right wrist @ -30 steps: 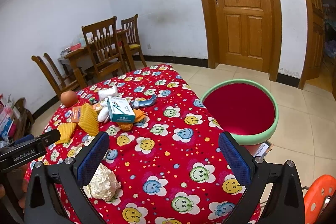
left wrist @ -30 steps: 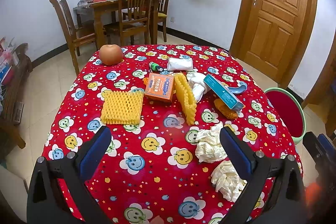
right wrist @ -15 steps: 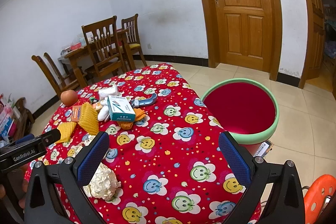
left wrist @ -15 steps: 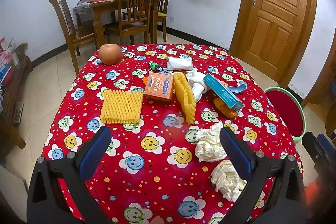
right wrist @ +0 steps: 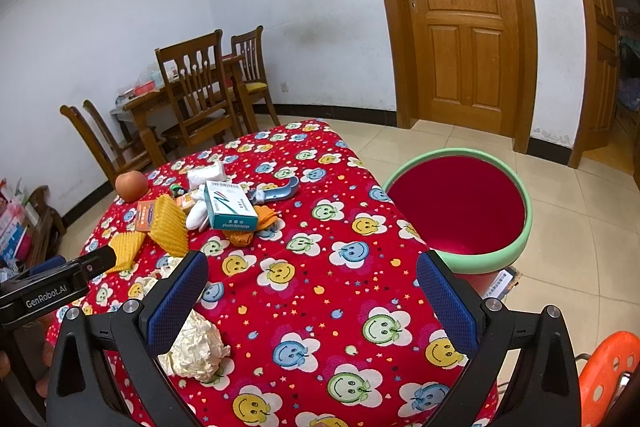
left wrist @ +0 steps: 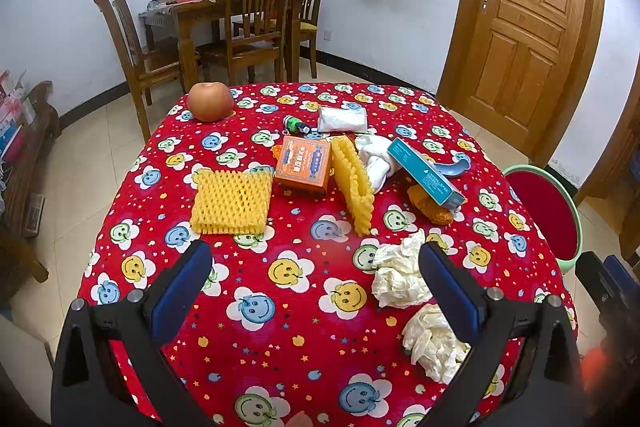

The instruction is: Collect trash

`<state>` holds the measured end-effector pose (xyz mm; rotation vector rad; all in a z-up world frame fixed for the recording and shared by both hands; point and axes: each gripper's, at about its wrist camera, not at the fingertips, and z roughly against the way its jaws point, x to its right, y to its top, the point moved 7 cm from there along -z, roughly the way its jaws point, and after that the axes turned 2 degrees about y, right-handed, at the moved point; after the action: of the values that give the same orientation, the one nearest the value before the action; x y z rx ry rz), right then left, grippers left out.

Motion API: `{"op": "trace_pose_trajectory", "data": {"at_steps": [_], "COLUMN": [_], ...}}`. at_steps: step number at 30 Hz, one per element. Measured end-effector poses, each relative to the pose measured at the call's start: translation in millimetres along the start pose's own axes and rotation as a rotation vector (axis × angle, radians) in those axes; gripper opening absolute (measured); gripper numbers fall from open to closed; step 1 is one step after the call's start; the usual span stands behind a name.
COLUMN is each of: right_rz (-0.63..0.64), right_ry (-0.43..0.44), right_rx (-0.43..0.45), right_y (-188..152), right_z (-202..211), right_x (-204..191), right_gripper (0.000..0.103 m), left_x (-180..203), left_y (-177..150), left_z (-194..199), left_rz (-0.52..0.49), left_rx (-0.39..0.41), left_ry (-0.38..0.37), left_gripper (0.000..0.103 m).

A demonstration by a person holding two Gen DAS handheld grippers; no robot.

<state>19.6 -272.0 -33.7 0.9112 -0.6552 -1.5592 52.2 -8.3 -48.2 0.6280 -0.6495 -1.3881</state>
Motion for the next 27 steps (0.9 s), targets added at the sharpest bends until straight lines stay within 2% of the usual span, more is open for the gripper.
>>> {"op": "trace_pose_trajectory", "data": {"at_steps": [27], "right_rz": [-0.002], "right_ry": [-0.001], "right_rx": [-0.010], "right_y": [-8.4], "right_z": [-4.4], "right_x": [-1.6], "right_gripper": [0.103], "left_x": [0.2], "left_y": [-2.3], "left_z": [-0.2], "left_rz": [0.000], "left_rx": [-0.005], "left_ry": [0.000], "left_gripper": [0.101]}}
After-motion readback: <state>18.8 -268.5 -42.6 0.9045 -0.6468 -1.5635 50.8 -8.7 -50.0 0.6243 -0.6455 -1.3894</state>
